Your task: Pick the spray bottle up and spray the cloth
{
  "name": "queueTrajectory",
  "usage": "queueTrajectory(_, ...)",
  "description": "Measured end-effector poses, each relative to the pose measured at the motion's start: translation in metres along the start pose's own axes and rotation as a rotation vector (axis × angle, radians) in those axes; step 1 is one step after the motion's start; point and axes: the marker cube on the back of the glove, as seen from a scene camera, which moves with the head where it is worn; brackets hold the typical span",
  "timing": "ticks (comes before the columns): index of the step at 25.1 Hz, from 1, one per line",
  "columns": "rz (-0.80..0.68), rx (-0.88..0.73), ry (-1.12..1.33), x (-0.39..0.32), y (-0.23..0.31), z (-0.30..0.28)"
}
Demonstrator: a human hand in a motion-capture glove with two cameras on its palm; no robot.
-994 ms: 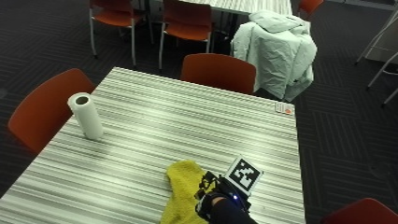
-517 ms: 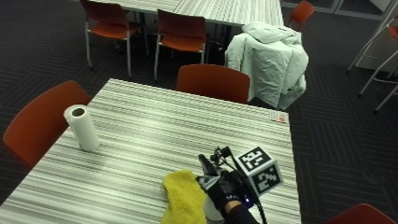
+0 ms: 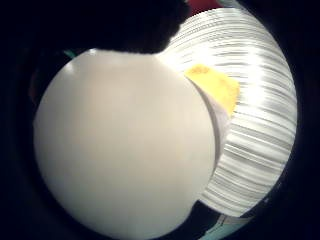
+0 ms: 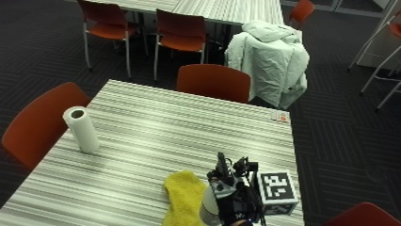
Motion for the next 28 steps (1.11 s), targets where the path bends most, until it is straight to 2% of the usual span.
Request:
queueTrajectory(12,-0.009,0.006,0.042,0.003,-0.012,0.025)
queueTrajectory(21,-0.07,-0.09,0.021,-0.058,-0.053,0.069)
queueTrajectory(28,-0.076,-0.085,0.05,-0.042,-0.064,0.081)
